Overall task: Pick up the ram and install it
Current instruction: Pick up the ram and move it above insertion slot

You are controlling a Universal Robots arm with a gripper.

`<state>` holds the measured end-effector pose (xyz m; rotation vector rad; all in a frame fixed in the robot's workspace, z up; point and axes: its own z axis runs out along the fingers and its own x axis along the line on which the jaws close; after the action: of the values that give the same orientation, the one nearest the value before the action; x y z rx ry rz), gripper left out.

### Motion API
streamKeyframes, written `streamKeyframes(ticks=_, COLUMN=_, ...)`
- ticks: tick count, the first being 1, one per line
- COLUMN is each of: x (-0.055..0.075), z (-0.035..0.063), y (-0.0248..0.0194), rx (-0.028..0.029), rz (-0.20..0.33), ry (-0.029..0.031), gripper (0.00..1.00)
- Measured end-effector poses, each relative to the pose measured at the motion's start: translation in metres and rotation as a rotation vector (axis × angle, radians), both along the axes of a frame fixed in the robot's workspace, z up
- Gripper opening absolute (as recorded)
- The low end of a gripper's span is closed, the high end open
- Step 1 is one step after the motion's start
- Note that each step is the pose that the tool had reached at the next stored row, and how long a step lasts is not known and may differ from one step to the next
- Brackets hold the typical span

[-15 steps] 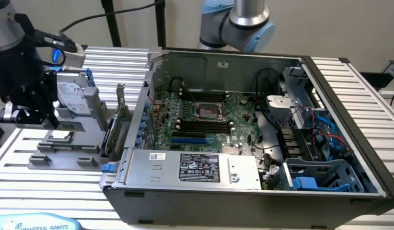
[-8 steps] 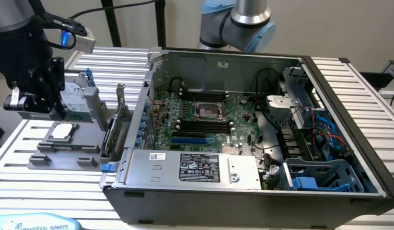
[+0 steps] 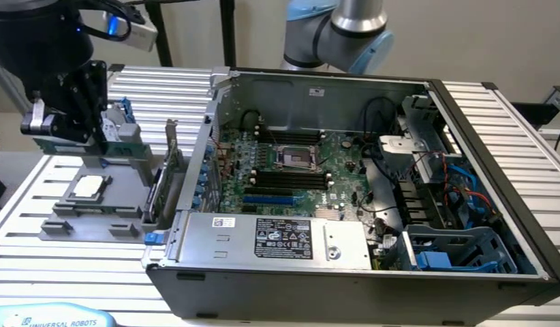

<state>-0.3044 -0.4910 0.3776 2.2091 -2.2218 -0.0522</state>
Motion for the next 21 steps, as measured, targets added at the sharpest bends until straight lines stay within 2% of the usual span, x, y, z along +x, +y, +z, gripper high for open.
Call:
streamKeyframes(ticks=6, x=0.023, z=0.0113, y=0.0024, rx=0.0004, rz=0.000, ry=0.0000, gripper=0.14)
streamKeyframes(ticks=21, x=0.091, z=0.0143, y=0.0071, rx=0.0010, rz=0.000, ry=0.0003, gripper=0.14)
